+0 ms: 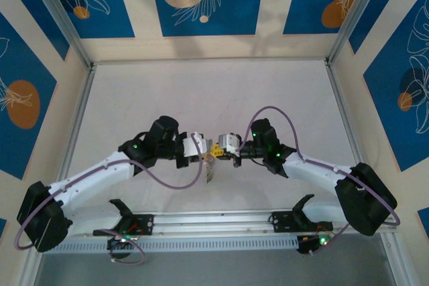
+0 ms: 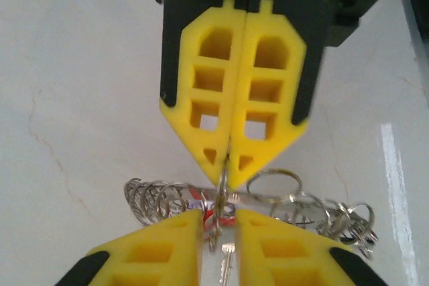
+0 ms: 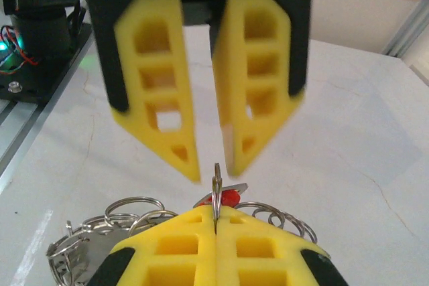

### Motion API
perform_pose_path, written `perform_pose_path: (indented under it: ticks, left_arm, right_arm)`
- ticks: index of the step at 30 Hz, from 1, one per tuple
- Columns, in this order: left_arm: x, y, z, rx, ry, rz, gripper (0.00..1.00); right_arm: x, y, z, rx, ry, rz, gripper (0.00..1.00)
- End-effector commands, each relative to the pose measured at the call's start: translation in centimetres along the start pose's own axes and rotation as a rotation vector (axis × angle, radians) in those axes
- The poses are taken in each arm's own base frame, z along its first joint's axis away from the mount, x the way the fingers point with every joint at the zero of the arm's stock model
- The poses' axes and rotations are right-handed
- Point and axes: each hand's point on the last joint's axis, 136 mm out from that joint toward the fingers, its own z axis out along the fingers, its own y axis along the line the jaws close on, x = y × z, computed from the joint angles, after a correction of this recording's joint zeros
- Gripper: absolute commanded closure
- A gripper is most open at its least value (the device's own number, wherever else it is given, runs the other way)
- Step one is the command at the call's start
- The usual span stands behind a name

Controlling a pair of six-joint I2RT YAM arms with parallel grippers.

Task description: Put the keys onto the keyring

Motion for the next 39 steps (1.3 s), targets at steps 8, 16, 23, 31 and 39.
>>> perform_pose_path:
  ticks: [8,16,23,31,39]
  left_arm:
    - [-2.0,-0.5,-0.2,-0.010,-0.140,0.023,0.74]
    - [-2.5,-0.3,-0.5,-0.035,-0.174,0.035,0.77]
    - [-2.9,-0.6,-0.9,-0.029,-0.205,0.038,0.79]
    - [-2.8,-1.2,-1.0,0.000,-0.202,0.038,0.67]
    - [-2.3,-1.7,-0.4,0.031,-0.201,0.035,0.74]
  right_arm:
    - [-4.4,0.5,-1.4,-0.047,-0.218,-0.043,1.00]
    - [-4.3,1.4,-1.0,-0.089,-0.236,-0.044,1.00]
    - [-4.0,1.5,-0.6,-0.101,-0.231,-0.036,1.00]
    - [-3.4,1.4,-0.1,-0.105,-0.227,-0.022,1.00]
    - [-3.5,1.3,0.0,-0.107,-0.238,-0.020,1.00]
